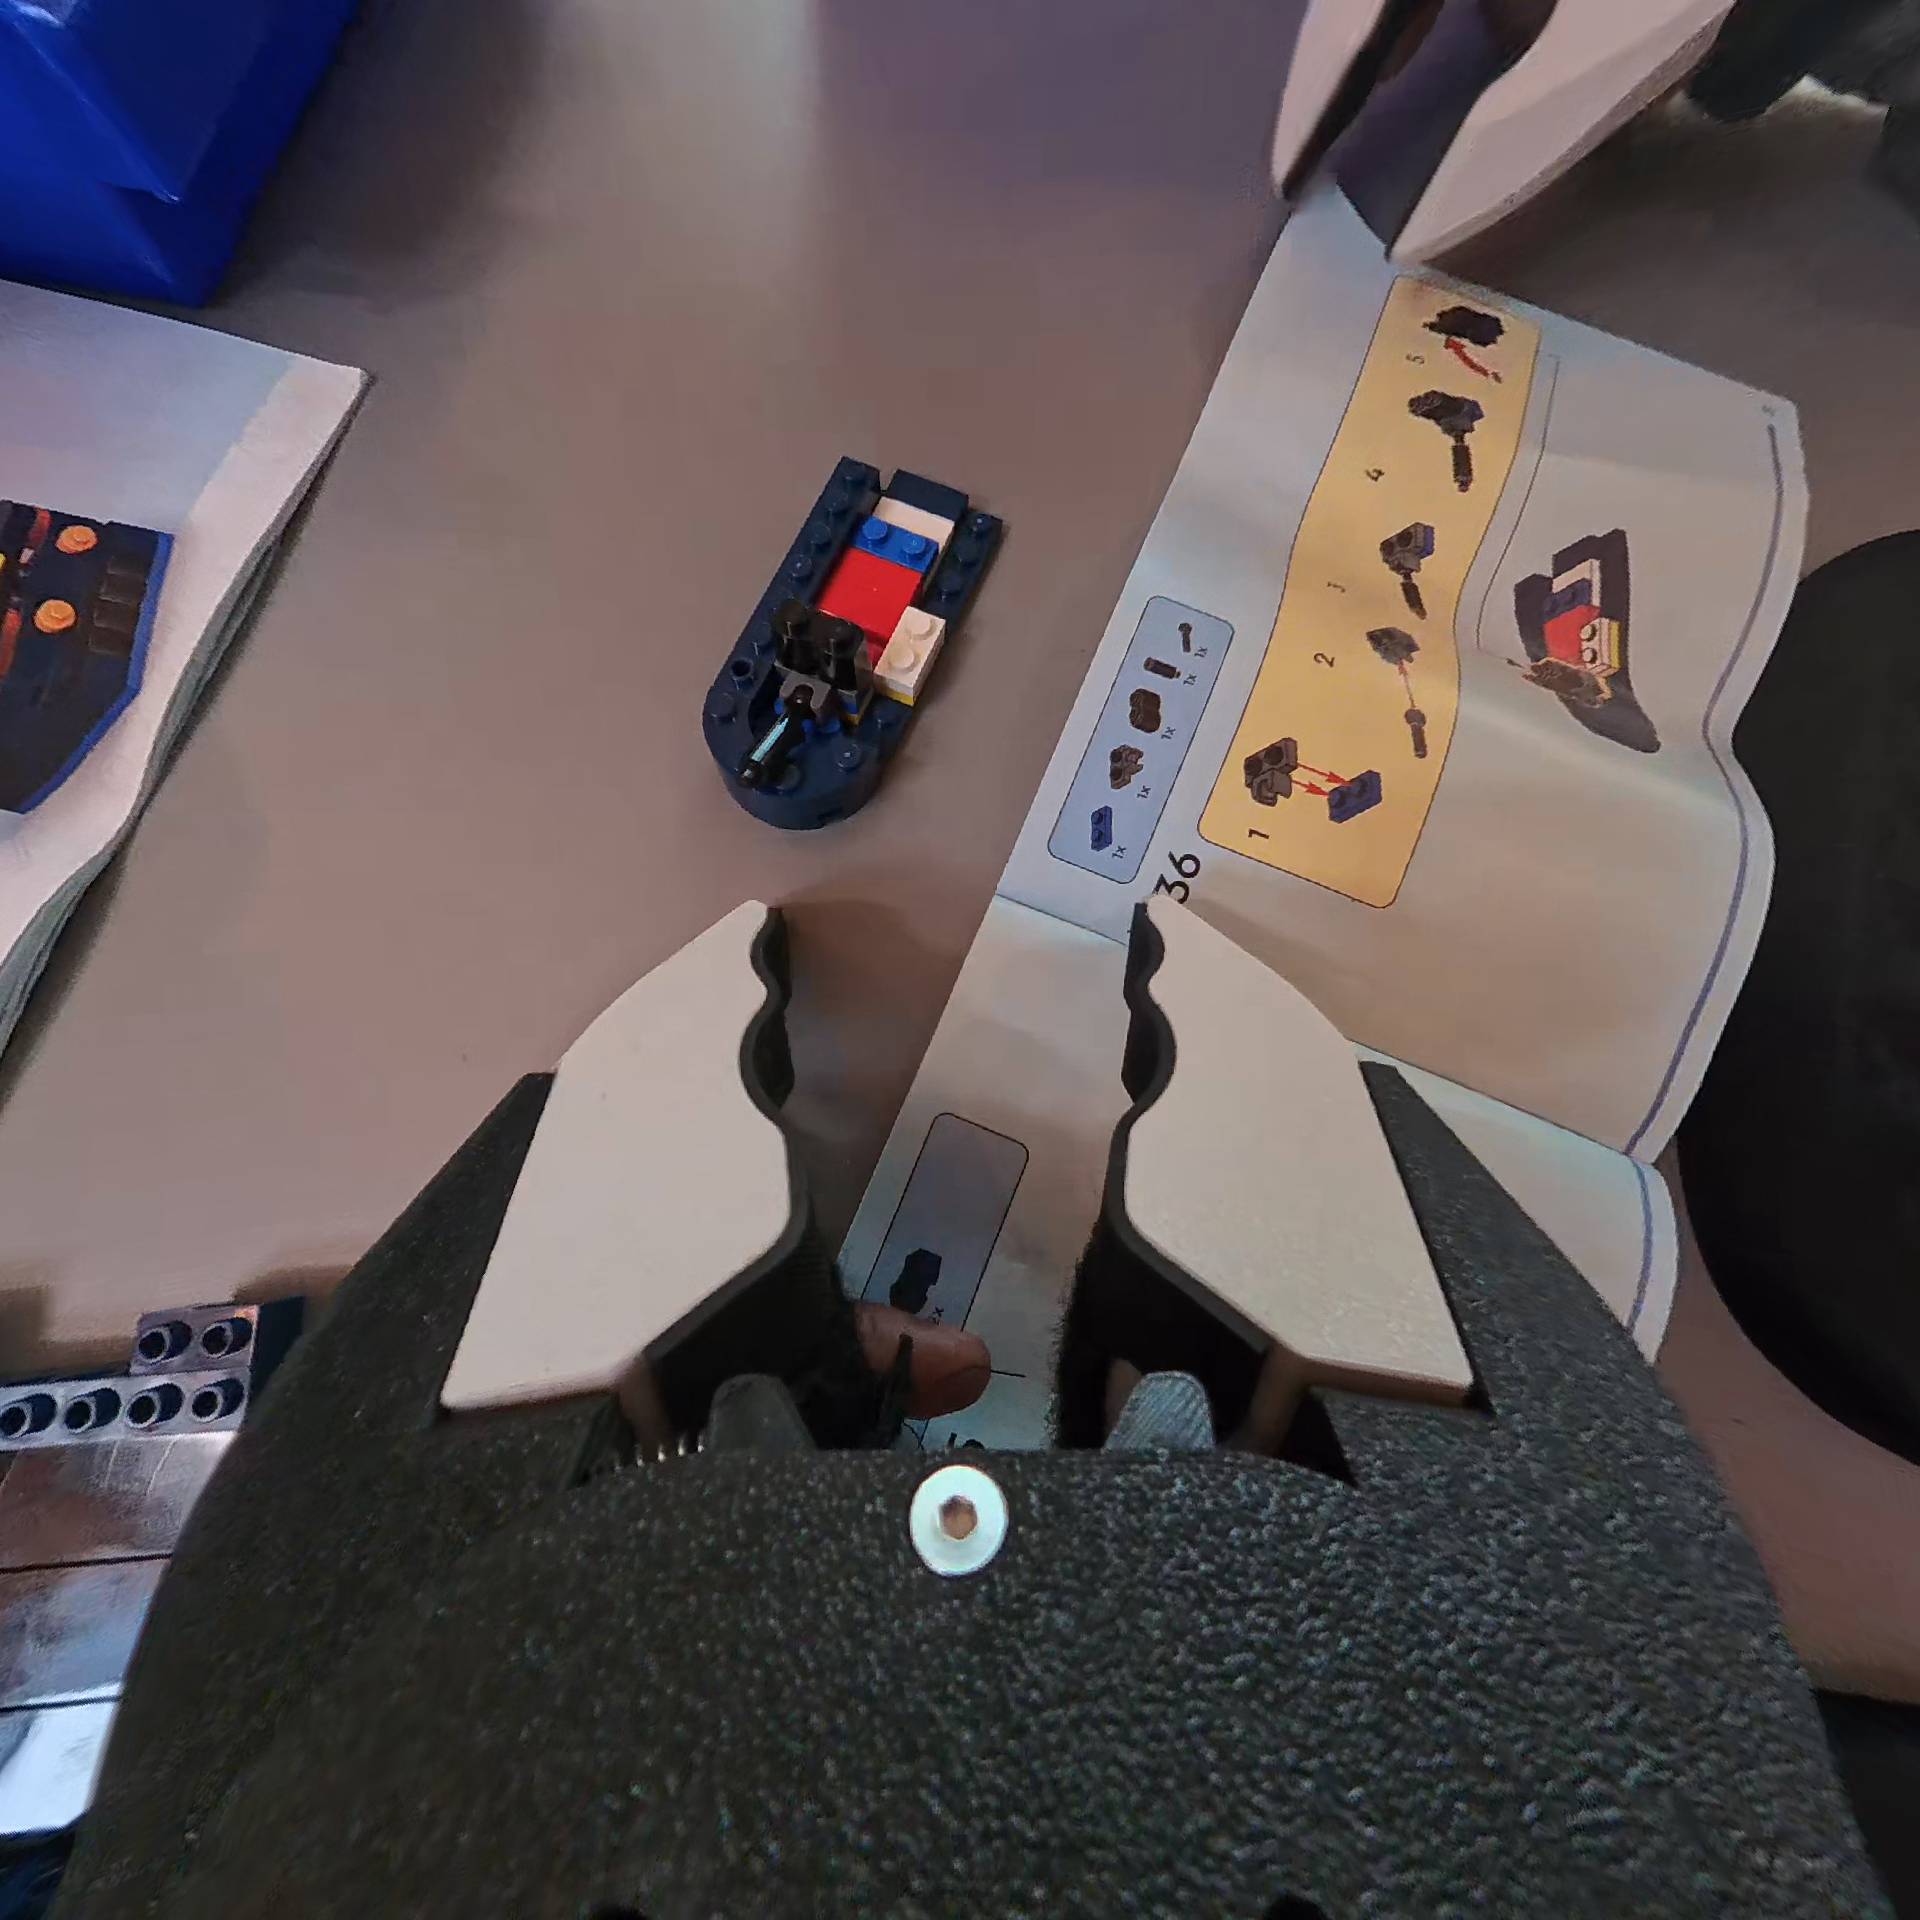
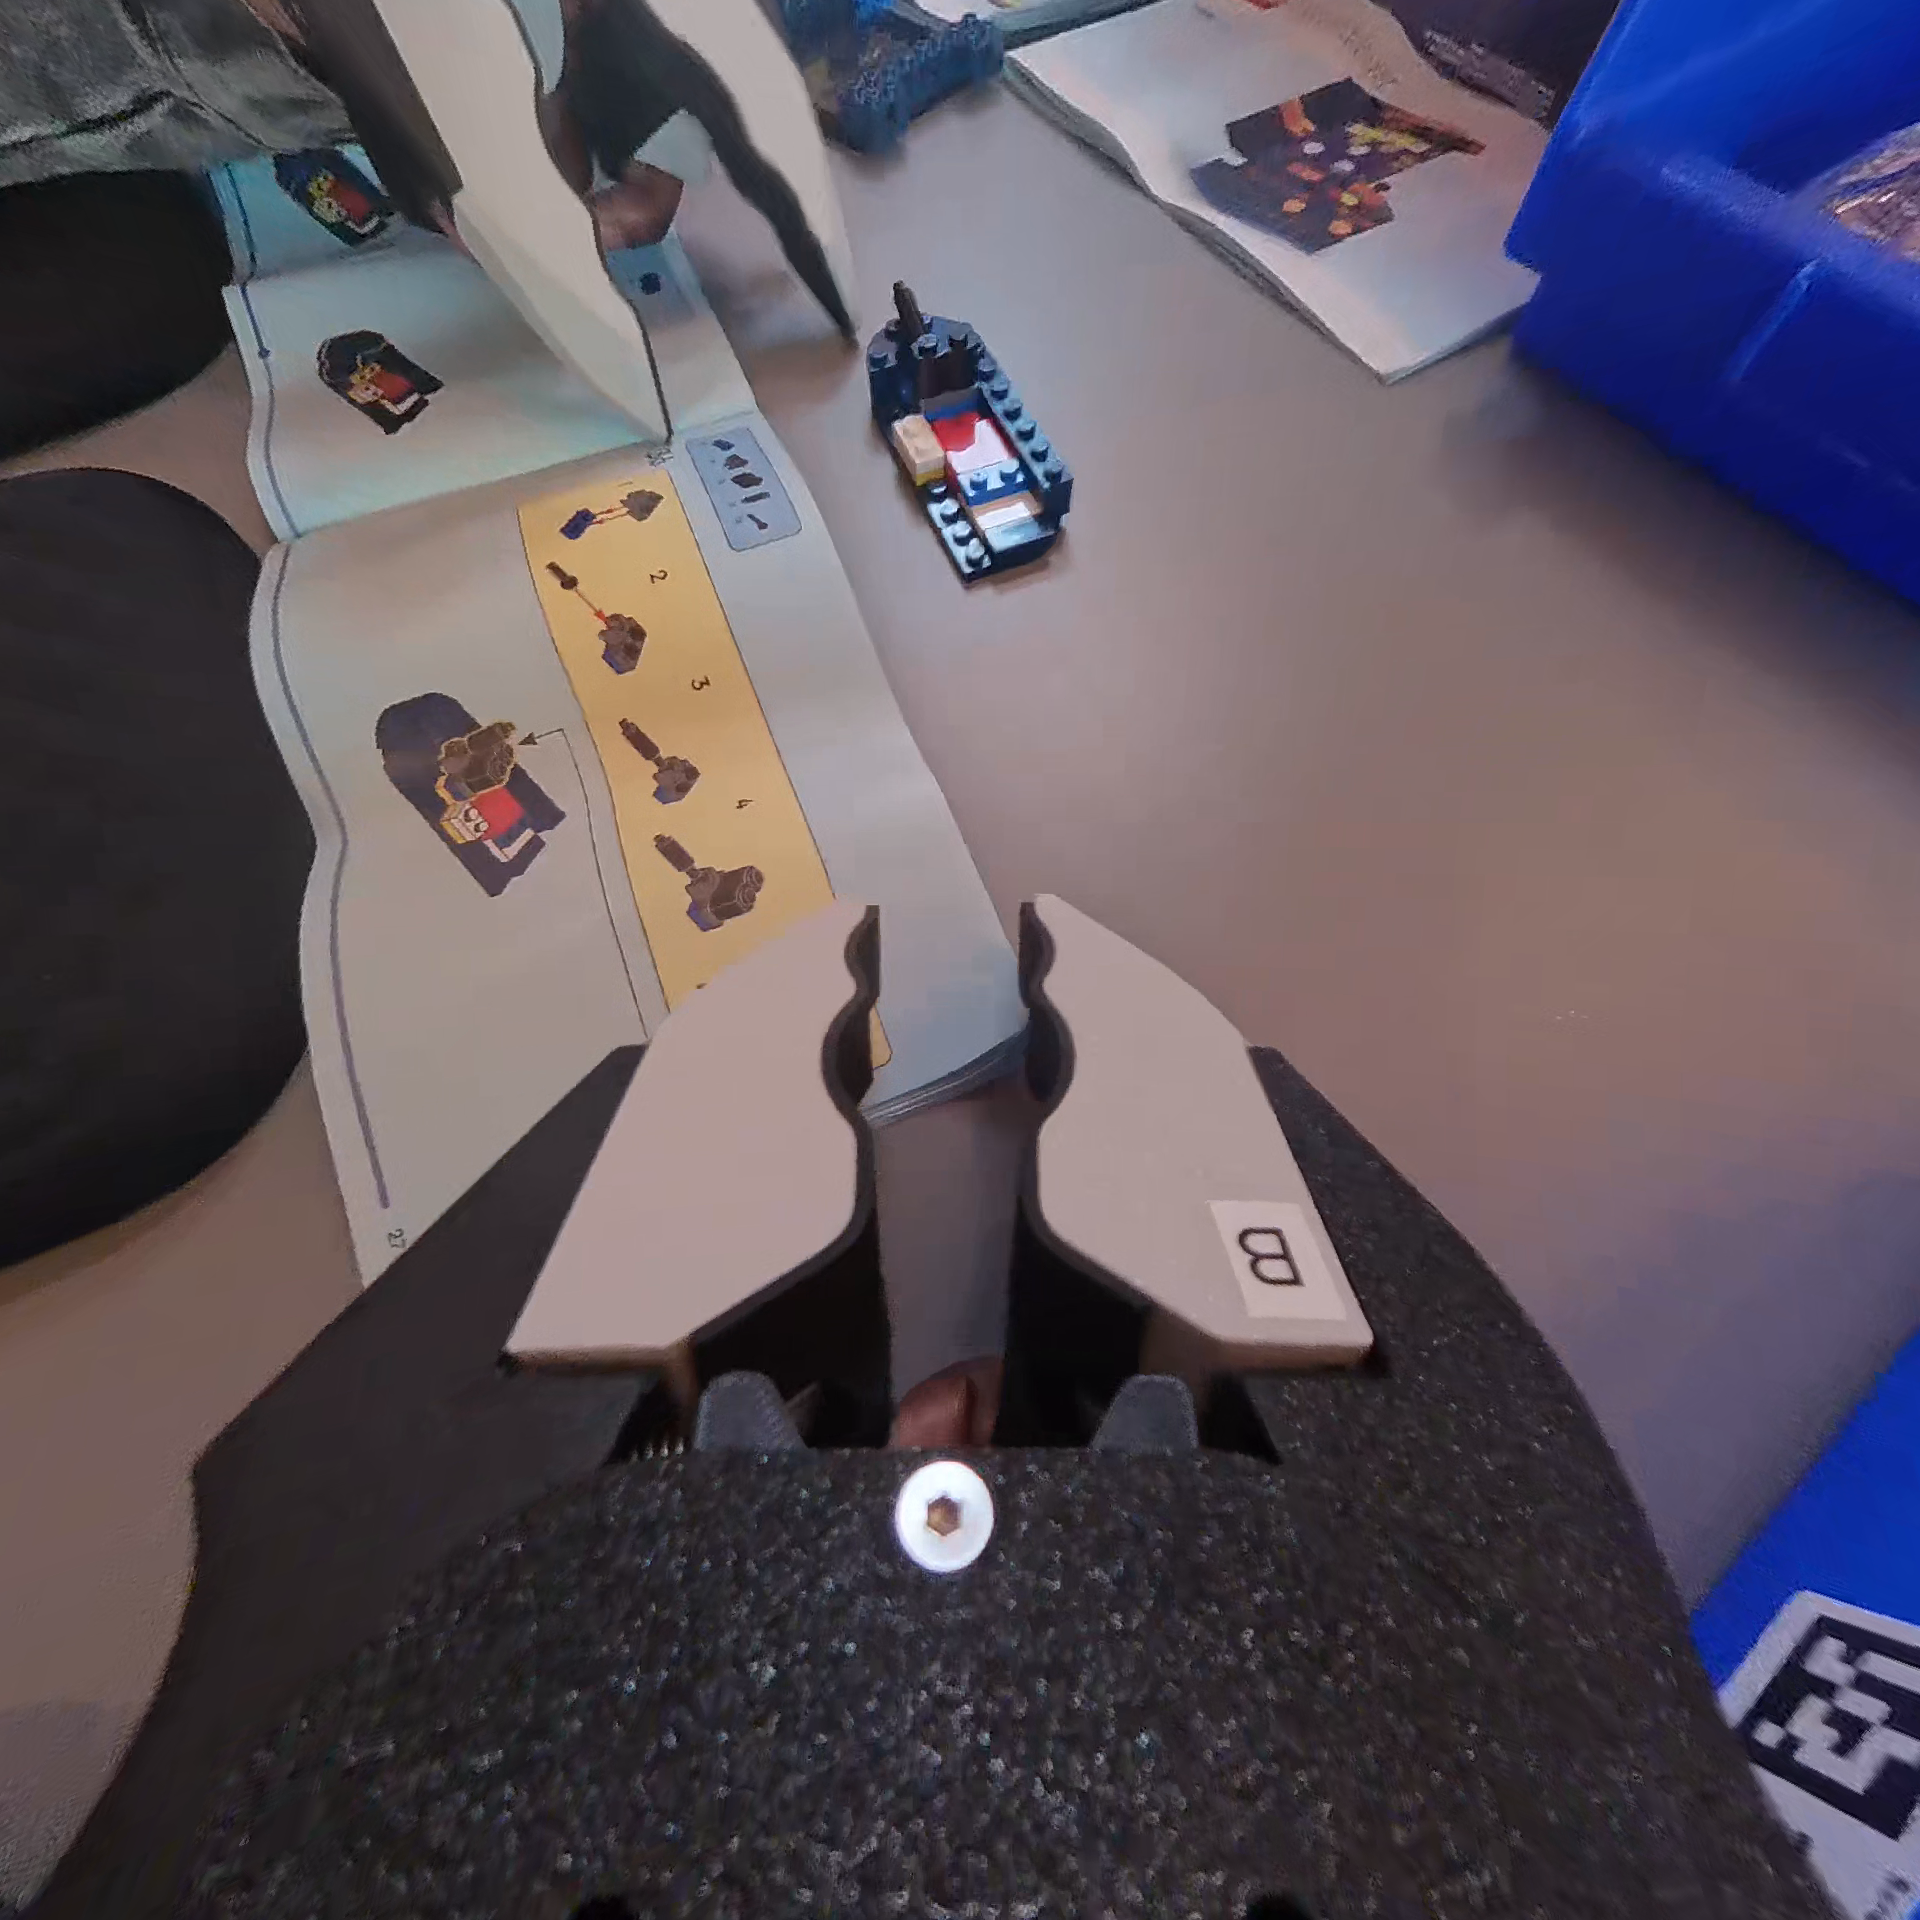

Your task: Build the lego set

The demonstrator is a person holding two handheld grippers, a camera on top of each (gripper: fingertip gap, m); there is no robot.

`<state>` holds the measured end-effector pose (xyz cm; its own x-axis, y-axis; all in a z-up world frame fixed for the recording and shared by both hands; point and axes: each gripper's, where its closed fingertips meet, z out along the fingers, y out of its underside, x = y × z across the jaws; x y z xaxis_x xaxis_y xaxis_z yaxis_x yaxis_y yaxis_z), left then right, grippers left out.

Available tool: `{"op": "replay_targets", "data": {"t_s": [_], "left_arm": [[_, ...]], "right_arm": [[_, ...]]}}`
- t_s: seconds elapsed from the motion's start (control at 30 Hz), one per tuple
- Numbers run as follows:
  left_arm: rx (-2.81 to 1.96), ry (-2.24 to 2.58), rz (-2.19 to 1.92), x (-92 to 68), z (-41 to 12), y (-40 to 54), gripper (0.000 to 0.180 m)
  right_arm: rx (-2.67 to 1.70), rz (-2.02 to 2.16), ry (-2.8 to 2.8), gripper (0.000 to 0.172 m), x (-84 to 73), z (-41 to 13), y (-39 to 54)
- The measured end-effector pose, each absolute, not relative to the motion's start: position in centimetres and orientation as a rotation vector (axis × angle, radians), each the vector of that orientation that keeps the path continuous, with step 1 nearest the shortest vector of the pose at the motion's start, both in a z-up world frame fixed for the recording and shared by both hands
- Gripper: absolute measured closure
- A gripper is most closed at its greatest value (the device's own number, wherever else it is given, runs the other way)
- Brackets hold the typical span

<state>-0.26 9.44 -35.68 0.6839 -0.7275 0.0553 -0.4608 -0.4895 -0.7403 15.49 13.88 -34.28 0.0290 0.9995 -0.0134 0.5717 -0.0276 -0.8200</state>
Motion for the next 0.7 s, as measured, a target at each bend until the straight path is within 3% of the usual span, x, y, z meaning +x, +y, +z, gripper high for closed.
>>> {"op": "replay_targets", "data": {"t_s": [0.1, 0.27, 0.3, 0.4, 0.43, 0.5, 0.53, 0.7], "left_arm": [[-2.078, 0.883, -0.395, -0.4, -34.2, 10.4, 0.123], [-1.728, 0.934, -0.442, 3.7, -27.8, 9.1, 0.127], [-1.706, 0.968, -0.451, 4.7, -27.7, 8.6, 0.128], [-1.767, 1.028, -0.385, 6.4, -29.7, 8.6, 0.129], [-1.805, 1.055, -0.373, 6.8, -31.0, 8.6, 0.129], [-1.902, 1.106, -0.375, 7.2, -34.0, 8.5, 0.128], [-1.971, 1.152, -0.357, 7.2, -35.3, 8.4, 0.129], [-1.983, 1.120, -0.362, 7.3, -35.2, 8.7, 0.128]], "right_arm": [[-1.714, 0.820, -1.683, 0.172, 15.7, -35.4, 13.7], [-1.541, 0.870, -1.585, 0.172, 14.8, -32.8, 14.1], [-1.538, 0.871, -1.527, 0.169, 14.7, -32.4, 14.6], [-1.725, 0.906, -1.572, 0.131, 15.4, -34.3, 14.3], [-1.791, 0.942, -1.628, 0.132, 15.6, -35.2, 13.7], [-1.815, 0.918, -1.632, 0.150, 15.5, -35.5, 13.8], [-1.780, 0.843, -1.636, 0.168, 15.7, -35.5, 14.3], [-1.271, 0.899, -1.586, 0.172, 14.2, -29.1, 12.1]]}}
